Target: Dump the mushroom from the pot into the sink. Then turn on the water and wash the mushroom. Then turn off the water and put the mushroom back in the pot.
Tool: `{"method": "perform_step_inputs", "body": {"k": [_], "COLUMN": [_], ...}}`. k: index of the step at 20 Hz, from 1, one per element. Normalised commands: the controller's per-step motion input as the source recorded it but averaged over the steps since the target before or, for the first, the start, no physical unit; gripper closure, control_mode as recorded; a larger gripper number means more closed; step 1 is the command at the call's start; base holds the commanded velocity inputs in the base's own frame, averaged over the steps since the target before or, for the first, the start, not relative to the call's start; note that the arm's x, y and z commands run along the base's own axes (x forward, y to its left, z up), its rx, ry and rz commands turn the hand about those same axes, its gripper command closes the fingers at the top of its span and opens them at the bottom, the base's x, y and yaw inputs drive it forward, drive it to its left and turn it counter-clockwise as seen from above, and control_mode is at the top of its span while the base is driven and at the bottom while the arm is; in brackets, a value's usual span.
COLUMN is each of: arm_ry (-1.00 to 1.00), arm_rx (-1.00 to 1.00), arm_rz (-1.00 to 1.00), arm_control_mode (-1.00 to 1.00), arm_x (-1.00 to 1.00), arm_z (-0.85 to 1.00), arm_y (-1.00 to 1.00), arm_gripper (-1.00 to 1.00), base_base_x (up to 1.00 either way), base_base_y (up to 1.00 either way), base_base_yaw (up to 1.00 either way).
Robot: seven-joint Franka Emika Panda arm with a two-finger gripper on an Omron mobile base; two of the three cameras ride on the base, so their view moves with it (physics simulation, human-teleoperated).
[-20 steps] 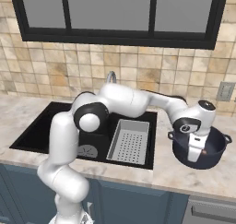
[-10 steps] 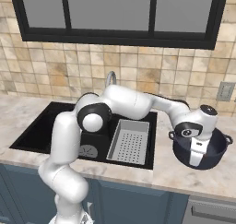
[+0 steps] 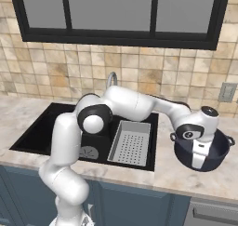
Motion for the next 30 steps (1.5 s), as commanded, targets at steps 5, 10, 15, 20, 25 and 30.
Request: {"method": "perform_step_inputs", "body": {"k": [5,10,15,20,25,30], "arm_ry": [0.03,0.02,-0.03,-0.12,-0.16,-0.16], "arm_rx": [-0.01,0.0,0.0,0.01,0.0,0.0], "arm_rz": [0.0,0.0,0.0,0.0,0.0,0.0], "arm_control_mode": [-1.0,-1.0,-1.0,-1.0,-1.0,-1.0], "arm_x": [0.0,0.0,0.0,-0.04,-0.06,-0.04], "arm_z": [-0.39,-0.32,-0.08,0.16,0.32,0.43], "arm_y": [0.0,0.0,0.0,0.0,0.04,0.15], "arm_gripper": [1.0,1.0,1.0,1.0,1.0,1.0], "base_base_x": [0.0,0.0,0.0,0.0,0.0,0.0], "base_base_y": [0.0,0.0,0.0,0.0,0.0,0.0], "base_base_yaw": [0.0,0.0,0.0,0.0,0.0,0.0]}}
